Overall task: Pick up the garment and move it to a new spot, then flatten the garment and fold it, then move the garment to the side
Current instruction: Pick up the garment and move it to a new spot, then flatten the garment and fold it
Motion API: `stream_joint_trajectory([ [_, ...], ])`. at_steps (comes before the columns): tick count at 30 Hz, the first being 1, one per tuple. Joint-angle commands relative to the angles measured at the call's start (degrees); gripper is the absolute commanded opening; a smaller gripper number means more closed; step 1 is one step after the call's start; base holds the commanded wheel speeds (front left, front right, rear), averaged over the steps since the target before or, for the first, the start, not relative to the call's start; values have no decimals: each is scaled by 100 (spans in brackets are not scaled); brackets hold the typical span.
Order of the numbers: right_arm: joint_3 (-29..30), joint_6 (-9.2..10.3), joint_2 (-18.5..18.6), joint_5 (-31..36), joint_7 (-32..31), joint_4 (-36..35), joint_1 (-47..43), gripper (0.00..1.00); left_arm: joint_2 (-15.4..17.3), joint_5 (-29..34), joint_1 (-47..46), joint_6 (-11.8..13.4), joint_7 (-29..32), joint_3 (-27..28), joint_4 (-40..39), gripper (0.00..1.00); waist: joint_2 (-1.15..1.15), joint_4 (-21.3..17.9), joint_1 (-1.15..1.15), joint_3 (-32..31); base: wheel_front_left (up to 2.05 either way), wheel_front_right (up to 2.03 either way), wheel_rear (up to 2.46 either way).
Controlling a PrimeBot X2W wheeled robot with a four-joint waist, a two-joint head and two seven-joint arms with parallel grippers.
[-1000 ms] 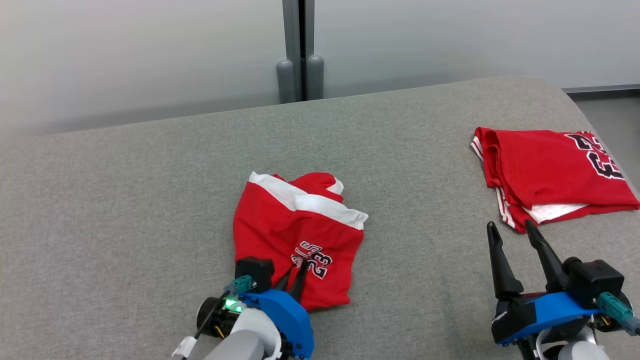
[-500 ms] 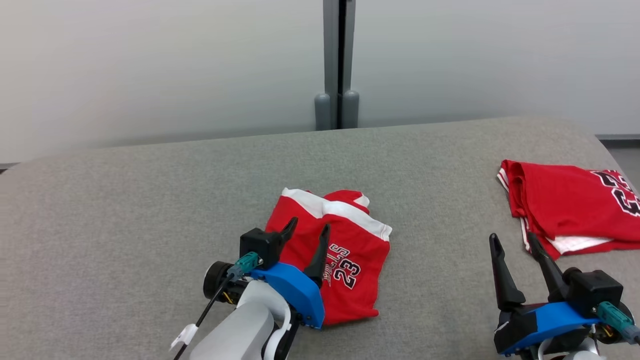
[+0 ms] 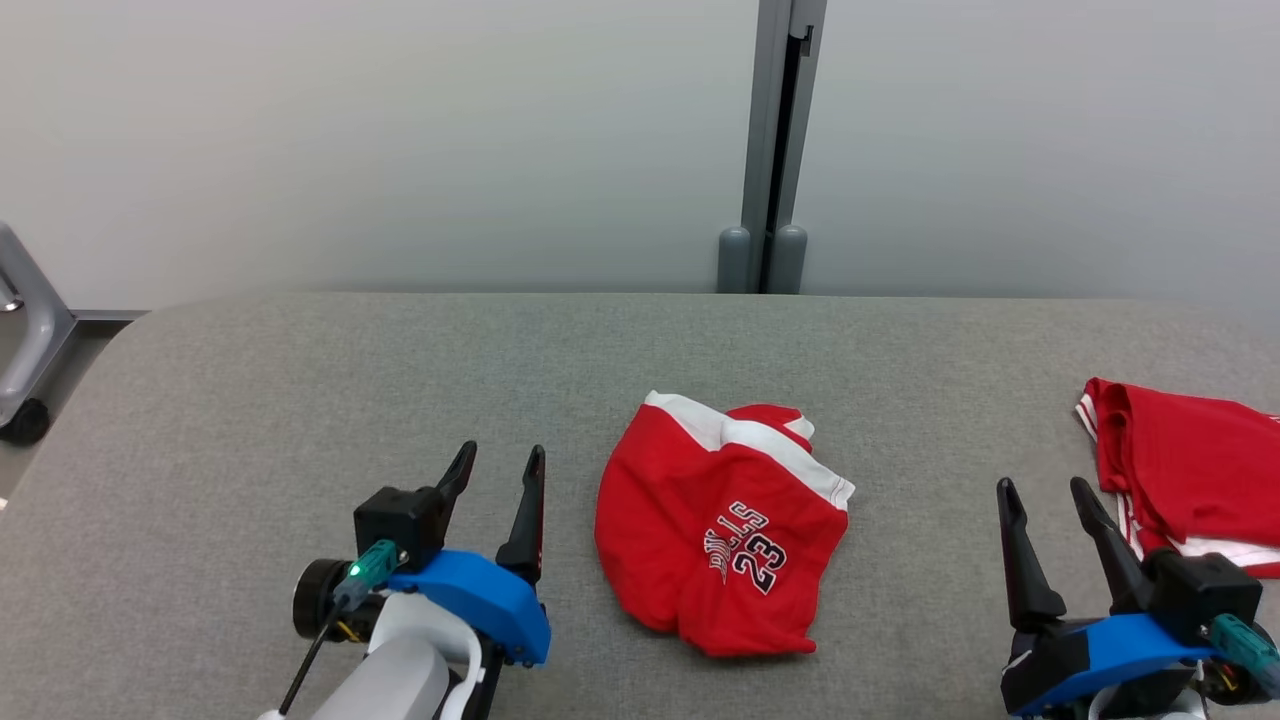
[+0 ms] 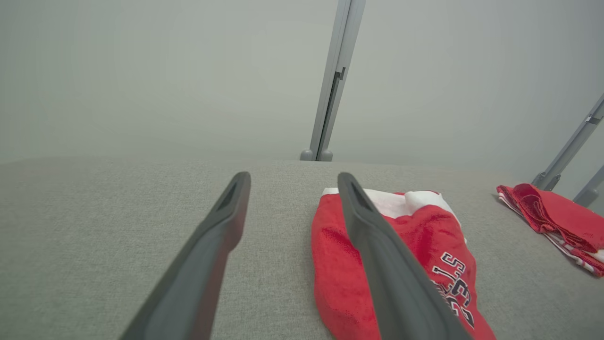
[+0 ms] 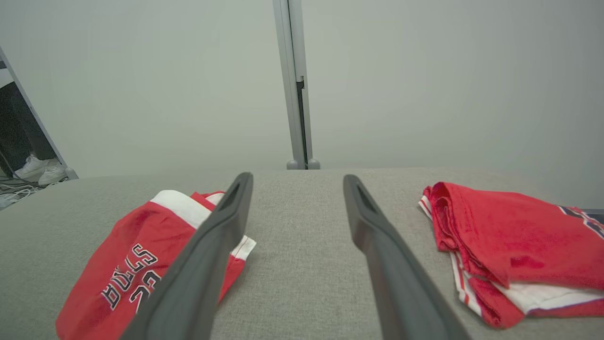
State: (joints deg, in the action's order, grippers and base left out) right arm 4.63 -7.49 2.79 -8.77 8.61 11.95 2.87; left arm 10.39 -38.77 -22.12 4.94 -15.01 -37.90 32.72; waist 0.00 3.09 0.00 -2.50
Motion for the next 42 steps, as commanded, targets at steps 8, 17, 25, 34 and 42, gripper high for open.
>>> stream_joint_trajectory([
  [8,-94,-1,21,-169,227,335,-202,100,289,198,836,263,-18,355,-608,100,0,131,0,-29,0,0,0],
  [17,-119,-1,21,-185,355,610,-255,100,426,223,1589,460,-19,806,-1172,100,0,113,0,-43,0,0,0],
  [25,-143,-1,21,-157,370,694,-177,100,473,266,1723,514,-19,921,-1328,100,0,94,0,-41,0,0,0],
  [34,-191,-1,21,57,245,677,-39,100,473,287,1688,530,-16,895,-1377,100,0,124,0,41,0,0,0],
  [42,-526,-1,21,614,-642,350,956,100,423,373,1484,558,13,820,-1505,100,0,368,0,307,0,0,0],
])
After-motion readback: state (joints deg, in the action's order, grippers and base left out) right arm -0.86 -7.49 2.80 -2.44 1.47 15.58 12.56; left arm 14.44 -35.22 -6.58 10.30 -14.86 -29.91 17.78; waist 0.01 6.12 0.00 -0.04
